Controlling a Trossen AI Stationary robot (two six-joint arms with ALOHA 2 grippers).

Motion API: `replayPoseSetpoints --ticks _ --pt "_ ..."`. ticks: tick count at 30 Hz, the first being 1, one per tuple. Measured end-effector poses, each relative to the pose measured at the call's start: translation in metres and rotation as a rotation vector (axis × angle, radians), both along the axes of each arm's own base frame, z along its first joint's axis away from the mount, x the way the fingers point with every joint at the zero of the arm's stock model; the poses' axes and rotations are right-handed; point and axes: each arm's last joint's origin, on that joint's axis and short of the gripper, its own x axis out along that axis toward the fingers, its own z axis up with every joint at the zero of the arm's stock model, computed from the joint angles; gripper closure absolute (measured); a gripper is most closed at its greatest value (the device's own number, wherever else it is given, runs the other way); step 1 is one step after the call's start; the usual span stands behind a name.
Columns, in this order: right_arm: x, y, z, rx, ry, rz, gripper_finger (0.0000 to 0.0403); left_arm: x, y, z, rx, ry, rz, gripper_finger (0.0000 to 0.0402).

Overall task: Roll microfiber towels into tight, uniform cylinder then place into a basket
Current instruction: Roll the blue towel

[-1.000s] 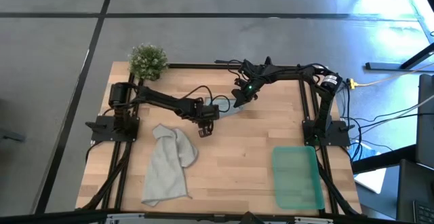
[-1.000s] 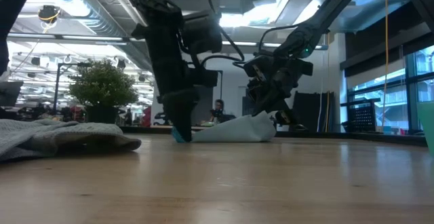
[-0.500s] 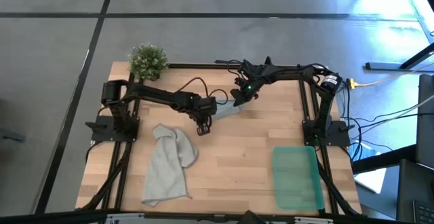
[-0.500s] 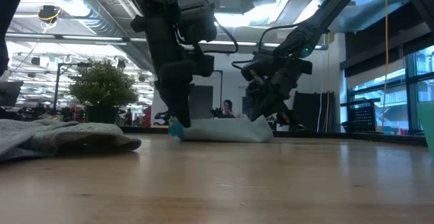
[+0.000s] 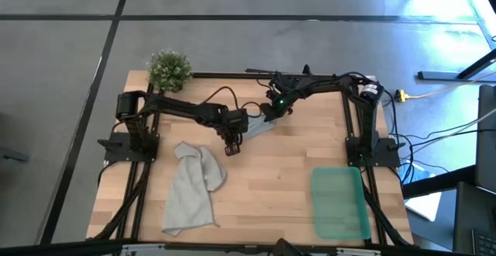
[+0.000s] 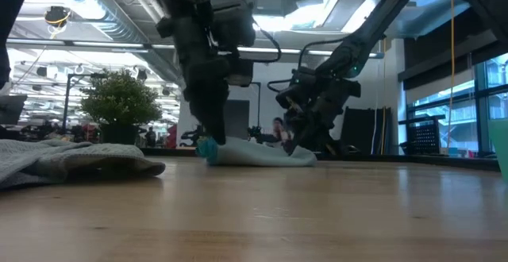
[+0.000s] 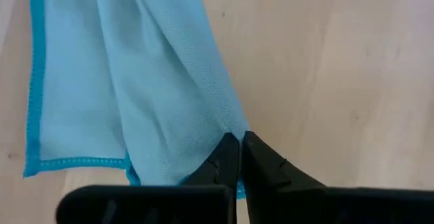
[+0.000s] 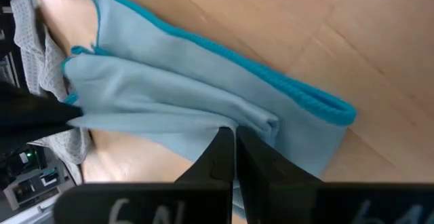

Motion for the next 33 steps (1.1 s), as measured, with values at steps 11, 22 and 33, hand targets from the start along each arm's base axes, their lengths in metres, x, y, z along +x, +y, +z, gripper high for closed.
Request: replayPoseSetpoints --ticks 11,22,33 --pt "-0.002 0.000 -0.001 -0.013 0.019 0.014 0.0393 0.005 0.042 0.044 -0.109 0.024 0.213 0.0401" --pt "-0.003 0.001 -0.002 -0.019 0.021 0.029 0.0393 -0.009 0.082 0.043 -0.241 0.044 0.444 0.0400" --pt "-0.003 0.001 -0.003 -0.017 0.026 0.033 0.0393 -0.007 0.102 0.022 -0.189 0.080 0.504 0.0400"
